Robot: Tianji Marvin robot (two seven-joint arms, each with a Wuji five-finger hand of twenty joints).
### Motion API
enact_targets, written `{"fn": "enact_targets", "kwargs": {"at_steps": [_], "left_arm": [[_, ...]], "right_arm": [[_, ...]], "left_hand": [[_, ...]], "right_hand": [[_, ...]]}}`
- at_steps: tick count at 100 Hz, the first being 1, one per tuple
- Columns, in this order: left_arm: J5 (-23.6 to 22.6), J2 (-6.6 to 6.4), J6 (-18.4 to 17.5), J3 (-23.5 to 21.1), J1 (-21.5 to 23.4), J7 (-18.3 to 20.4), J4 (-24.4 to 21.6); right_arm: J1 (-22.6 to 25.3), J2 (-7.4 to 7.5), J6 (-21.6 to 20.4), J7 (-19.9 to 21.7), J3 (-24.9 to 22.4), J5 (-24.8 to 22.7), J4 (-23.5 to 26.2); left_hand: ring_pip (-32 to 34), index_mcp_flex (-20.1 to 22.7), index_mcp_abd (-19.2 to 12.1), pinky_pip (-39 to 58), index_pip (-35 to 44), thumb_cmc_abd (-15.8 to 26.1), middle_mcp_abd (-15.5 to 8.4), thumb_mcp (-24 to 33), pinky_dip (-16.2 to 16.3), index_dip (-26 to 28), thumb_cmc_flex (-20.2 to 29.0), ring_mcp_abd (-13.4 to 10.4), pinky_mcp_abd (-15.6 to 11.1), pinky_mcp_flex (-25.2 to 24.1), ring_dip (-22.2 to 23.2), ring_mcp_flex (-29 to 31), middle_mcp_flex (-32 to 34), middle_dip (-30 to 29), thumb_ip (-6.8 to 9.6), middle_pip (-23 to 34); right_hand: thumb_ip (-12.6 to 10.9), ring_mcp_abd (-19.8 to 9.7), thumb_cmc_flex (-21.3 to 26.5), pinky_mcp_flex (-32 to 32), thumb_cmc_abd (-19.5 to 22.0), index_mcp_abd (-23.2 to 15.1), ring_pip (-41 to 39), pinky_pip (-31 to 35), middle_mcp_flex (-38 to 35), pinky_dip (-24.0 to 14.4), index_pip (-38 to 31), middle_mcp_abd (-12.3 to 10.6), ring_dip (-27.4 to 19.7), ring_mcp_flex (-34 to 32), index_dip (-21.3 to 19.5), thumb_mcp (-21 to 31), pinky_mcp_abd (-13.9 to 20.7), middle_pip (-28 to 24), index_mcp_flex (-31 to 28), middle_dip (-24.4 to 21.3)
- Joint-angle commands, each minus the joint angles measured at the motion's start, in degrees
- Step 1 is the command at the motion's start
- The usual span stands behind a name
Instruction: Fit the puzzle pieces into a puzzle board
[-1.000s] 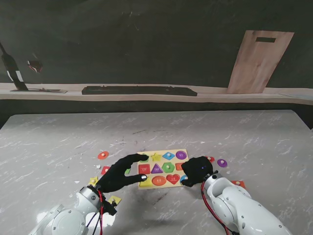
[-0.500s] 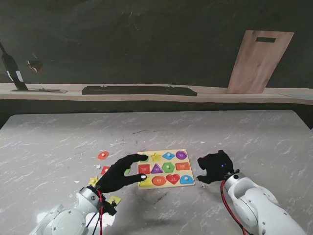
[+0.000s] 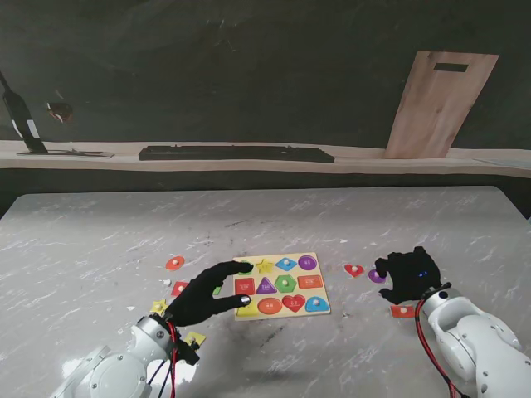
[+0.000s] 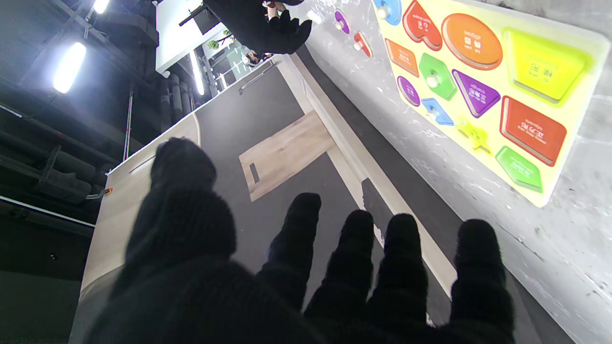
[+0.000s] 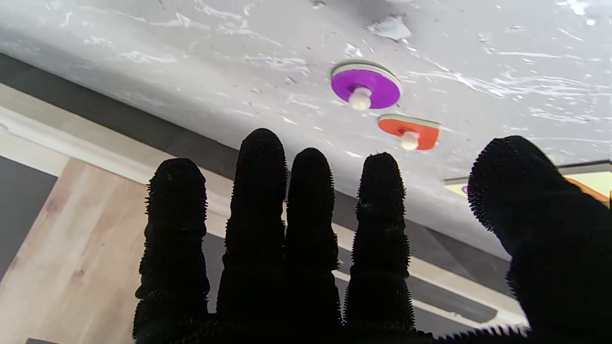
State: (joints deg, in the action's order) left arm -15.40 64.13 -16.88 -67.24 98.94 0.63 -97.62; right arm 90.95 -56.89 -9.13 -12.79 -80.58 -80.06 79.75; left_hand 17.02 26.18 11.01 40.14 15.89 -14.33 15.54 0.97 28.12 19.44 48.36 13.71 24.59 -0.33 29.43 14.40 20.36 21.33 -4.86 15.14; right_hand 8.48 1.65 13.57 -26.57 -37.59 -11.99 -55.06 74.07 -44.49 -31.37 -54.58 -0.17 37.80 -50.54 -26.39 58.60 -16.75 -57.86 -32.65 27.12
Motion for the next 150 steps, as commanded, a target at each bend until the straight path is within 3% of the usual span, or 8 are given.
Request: {"fn": "enact_targets", "kwargs": {"at_steps": [1, 28, 62, 117, 133, 150], "left_arm": [[0.36, 0.10, 0.37, 0.22, -0.07, 0.25, 0.09], [0.31, 0.17, 0.60, 0.32, -0.30, 0.01, 0.29], [0.03, 0.27, 0.95, 0.13, -0.16, -0.44, 0.14], [-0.24, 0.33, 1.90, -0.01, 0.07, -0.71, -0.16], [-0.24, 0.32, 1.97, -0.02, 0.07, -0.68, -0.17], [-0.17, 0.32, 2.17, 0.06, 0.02, -0.59, -0.15]], "right_arm": [[-1.34, 0.12, 0.68, -0.24, 1.02, 0.69, -1.33], [-9.52, 0.48, 1.36, -0.11, 8.93, 3.08, -8.22], [-18.92, -0.04, 4.09, 0.44, 19.98, 9.35, -16.40], [-23.91, -0.80, 6.00, 0.41, 26.19, 13.95, -20.93], [-25.14, -1.06, 6.81, -0.44, 28.22, 15.48, -22.87], [-26.43, -1.31, 7.18, -1.13, 29.87, 16.83, -24.52]], "left_hand": [[-0.30, 0.18, -1.86, -0.33, -0.24, 1.08, -1.06, -1.76, 1.15, -1.19, 0.53, -1.57, -5.04, -0.27, 0.48, -0.53, -0.52, -0.41, 2.15, -0.11], [-0.26, 0.22, -1.82, -0.29, -0.22, 1.17, -1.09, -1.77, 1.15, -1.19, 0.59, -1.57, -5.08, -0.27, 0.49, -0.53, -0.44, -0.41, 2.14, -0.06], [-0.20, 0.30, -1.81, -0.24, -0.20, 1.24, -0.96, -1.75, 1.14, -1.19, 0.71, -1.52, -4.98, -0.27, 0.49, -0.47, -0.31, -0.41, 2.15, -0.02], [-0.05, 0.49, -1.67, 0.02, -0.19, 1.47, -0.82, -1.79, 1.13, -1.21, 1.07, -1.27, -4.88, -0.35, 0.54, -0.58, -0.24, -0.39, 2.11, 0.07], [-0.02, 0.47, -1.69, 0.08, -0.20, 1.52, -0.72, -1.80, 1.11, -1.22, 1.12, -1.36, -4.88, -0.37, 0.53, -0.62, -0.28, -0.40, 2.11, 0.08], [0.03, 0.51, -1.69, 0.09, -0.16, 1.51, -0.75, -1.82, 1.07, -1.21, 1.16, -1.34, -4.88, -0.40, 0.53, -0.60, -0.29, -0.41, 2.11, 0.09]], "right_hand": [[-2.73, -1.15, 1.19, 0.82, 0.77, -0.96, -1.36, -0.28, 1.72, -1.37, 0.52, -1.26, 0.86, 1.11, -0.69, 2.06, 1.04, -1.26, 2.23, 0.65], [-2.59, -2.28, 5.47, 2.26, -2.72, -1.35, -0.08, -1.53, 5.75, -1.94, 1.28, -2.55, 0.33, 3.98, -0.41, 6.08, 2.27, -0.54, 7.12, 0.52], [-2.15, -3.02, 5.33, 2.58, -2.74, -0.37, -0.10, -2.10, 7.13, -2.43, 0.67, -3.38, 0.23, 4.61, -0.28, 6.98, 2.82, -0.76, 8.89, 0.65], [-1.93, -3.64, 6.31, 0.84, -1.05, -2.24, -0.49, -1.93, 2.17, -2.54, -1.67, -5.42, -0.03, 1.76, -0.41, 6.65, 2.93, 0.10, 3.25, 0.08], [1.62, -3.67, 7.41, 0.49, -1.56, -3.07, -0.37, -1.86, 1.07, -2.36, -3.57, -5.81, -0.04, 1.21, 4.90, 6.31, 3.08, 0.49, 2.68, 0.02], [1.72, -3.61, 7.44, 0.25, -2.11, -3.66, -0.37, -1.82, 0.68, -2.31, -4.22, -5.95, -0.03, 0.92, 5.81, 6.44, 3.08, 0.51, 2.47, 0.01]]}}
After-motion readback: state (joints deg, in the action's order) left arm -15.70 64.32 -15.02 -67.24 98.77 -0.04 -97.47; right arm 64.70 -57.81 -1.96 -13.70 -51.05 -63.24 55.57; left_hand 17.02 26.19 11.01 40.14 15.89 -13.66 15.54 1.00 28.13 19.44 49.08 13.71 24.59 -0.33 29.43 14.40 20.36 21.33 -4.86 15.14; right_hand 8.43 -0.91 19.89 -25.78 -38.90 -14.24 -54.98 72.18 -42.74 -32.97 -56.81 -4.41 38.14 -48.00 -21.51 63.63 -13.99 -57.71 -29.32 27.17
